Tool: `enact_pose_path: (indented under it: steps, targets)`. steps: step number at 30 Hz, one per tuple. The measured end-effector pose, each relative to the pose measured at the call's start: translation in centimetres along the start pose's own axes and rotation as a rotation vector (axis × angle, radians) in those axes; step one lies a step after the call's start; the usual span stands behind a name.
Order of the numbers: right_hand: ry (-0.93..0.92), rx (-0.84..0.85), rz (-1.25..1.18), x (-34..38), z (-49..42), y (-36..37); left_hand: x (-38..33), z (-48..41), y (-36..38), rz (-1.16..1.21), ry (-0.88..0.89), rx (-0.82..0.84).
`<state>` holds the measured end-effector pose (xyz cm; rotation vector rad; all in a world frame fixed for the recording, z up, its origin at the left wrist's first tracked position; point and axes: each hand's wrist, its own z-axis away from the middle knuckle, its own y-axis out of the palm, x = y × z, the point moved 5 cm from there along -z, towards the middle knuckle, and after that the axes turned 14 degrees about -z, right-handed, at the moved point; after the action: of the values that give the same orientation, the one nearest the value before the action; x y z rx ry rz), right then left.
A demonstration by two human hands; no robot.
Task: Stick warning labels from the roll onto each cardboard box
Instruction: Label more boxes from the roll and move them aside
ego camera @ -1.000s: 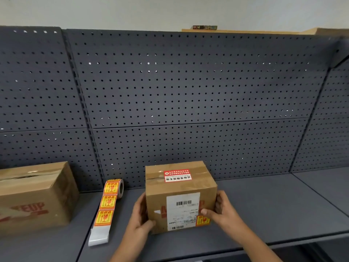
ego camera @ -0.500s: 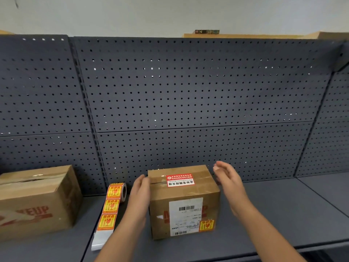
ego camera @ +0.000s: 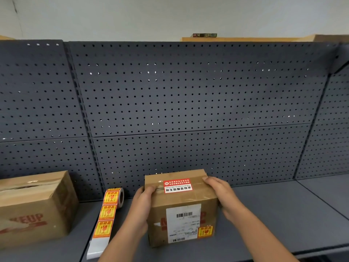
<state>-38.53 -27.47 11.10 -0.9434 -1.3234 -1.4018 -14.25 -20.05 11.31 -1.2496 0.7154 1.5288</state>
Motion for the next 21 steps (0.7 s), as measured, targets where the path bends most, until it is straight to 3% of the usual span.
enact_pose_path:
  steps: [7,21]
  targets:
    - [0.038,0.01,-0.176,-0.1,0.5,-0.6,-0.3,0.2,1.1,0.033,0.032,-0.004]
    - [-0.095,-0.226,-0.07,6.1,-1.4,-13.7,-4.4,0.7,14.5,0.048,0.105,0.147]
